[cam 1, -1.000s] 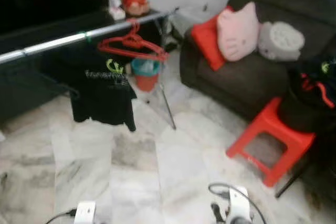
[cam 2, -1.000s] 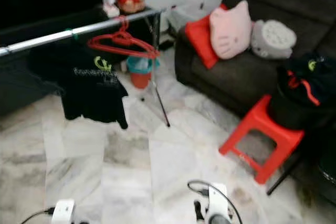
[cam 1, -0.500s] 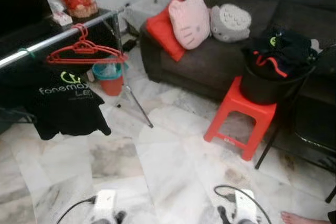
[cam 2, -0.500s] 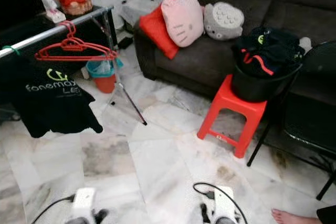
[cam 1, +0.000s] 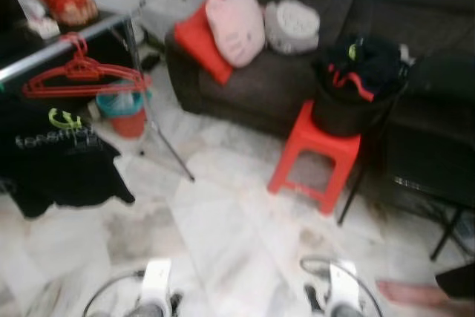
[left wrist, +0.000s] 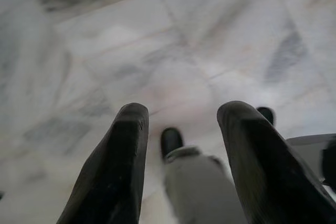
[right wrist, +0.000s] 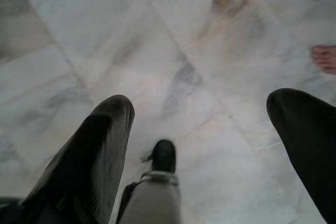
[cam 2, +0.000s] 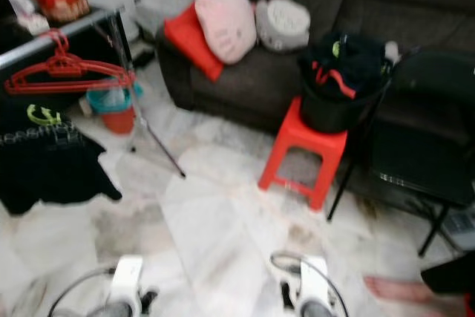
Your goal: Hang hanger
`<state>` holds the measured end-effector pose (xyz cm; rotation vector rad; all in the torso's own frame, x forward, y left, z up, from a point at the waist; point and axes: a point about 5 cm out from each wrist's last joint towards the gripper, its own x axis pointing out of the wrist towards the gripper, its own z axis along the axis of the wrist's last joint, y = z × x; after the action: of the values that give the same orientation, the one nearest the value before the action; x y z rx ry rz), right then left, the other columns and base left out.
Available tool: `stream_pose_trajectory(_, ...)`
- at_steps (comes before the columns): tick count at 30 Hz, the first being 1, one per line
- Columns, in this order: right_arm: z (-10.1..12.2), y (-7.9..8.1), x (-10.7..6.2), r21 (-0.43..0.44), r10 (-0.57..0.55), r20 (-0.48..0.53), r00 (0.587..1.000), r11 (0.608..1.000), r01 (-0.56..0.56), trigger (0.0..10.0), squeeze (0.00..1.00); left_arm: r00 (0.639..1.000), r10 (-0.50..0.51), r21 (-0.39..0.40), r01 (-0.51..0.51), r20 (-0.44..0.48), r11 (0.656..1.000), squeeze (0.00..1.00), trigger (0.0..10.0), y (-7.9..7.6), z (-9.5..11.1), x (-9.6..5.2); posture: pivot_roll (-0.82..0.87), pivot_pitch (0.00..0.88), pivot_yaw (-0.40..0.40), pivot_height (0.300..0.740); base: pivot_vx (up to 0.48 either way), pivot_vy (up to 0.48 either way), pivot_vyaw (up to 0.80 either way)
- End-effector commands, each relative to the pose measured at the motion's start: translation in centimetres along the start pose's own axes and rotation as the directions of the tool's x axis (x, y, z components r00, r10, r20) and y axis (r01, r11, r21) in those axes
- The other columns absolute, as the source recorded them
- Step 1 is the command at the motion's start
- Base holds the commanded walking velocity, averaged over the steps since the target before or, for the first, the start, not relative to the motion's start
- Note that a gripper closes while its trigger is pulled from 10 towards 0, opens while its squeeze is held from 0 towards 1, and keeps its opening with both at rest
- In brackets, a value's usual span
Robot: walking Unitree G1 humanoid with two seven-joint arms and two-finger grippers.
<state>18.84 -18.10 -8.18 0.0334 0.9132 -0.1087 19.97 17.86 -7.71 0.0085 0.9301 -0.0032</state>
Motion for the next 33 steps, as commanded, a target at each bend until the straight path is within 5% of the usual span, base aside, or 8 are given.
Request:
stream_pose_trajectory(1,-0.44,-0.53,-0.10,0.003,-0.014,-0.014,1.000,1.000,0.014,10.0,0.00,1.000,-0.027,-0.002,0.026,-0.008,1.000,1.00,10.0,-0.67,-0.10,0.05,0.11,0.000,-0.018,0.740,0.000,0.000,0.00)
stream_pose_trajectory(19,-0.45,-0.50,-0.10,0.005,-0.016,-0.013,1.000,1.000,0.016,10.0,0.00,1.000,-0.027,0.009,0.027,-0.005,1.000,1.00,10.0,-0.49,-0.15,0.01,0.11,0.000,-0.017,0.740,0.000,0.000,0.00)
stream_pose_trajectory(20,-0.45,-0.50,-0.10,0.006,-0.017,-0.014,1.000,1.000,0.017,10.0,0.00,1.000,-0.025,0.010,0.025,-0.006,1.000,0.96,10.0,-0.48,-0.16,0.01,0.11,0.000,-0.017,0.740,0.000,0.000,0.00)
stream_pose_trajectory(21,-0.46,-0.50,-0.10,0.006,-0.017,-0.014,1.000,1.000,0.017,10.0,0.00,1.000,-0.024,0.012,0.024,-0.007,1.000,0.00,10.0,-0.47,-0.17,0.01,0.11,0.000,-0.017,0.740,0.000,0.000,0.00)
stream_pose_trajectory(33,-0.49,-0.52,-0.10,0.004,-0.017,-0.018,1.000,1.000,0.017,10.0,0.00,1.000,-0.015,0.005,0.015,-0.002,1.000,0.00,10.0,-0.36,-0.20,-0.01,0.11,0.000,-0.017,0.740,0.000,0.000,-0.50)
